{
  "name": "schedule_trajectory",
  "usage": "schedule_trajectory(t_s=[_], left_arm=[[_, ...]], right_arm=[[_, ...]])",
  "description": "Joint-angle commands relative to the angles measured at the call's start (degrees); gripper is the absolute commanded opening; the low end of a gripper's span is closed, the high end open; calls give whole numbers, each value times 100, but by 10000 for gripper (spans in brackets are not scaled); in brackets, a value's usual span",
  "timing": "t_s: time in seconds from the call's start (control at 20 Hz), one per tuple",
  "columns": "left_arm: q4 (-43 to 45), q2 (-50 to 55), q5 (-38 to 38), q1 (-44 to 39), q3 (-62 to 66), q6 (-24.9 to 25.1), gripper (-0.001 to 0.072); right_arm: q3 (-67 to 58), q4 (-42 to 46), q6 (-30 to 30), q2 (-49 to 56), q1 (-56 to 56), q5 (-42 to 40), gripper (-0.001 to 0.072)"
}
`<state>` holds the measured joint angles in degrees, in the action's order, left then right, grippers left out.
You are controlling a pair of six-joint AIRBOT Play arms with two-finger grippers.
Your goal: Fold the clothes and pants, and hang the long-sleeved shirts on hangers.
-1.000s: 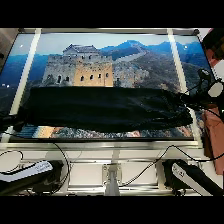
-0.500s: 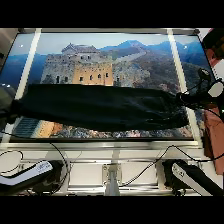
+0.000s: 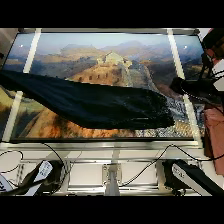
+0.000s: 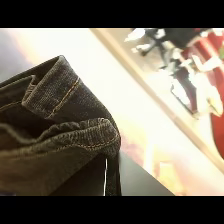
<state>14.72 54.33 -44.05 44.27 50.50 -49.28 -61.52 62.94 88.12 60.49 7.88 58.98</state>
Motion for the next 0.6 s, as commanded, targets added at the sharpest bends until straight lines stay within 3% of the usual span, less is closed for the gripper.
schedule_trajectory(t_s=[0.0,0.2,0.55], left_arm=[[-273,-192,-522,2,22,330,28],[-280,-195,-721,0,22,391,28],[-280,-195,-872,0,22,391,28]], right_arm=[[-59,-1386,-208,33,-793,-1825,37],[-323,-1405,-50,643,-2459,-3606,36],[-2286,-1475,625,3449,-4647,-3906,36]])
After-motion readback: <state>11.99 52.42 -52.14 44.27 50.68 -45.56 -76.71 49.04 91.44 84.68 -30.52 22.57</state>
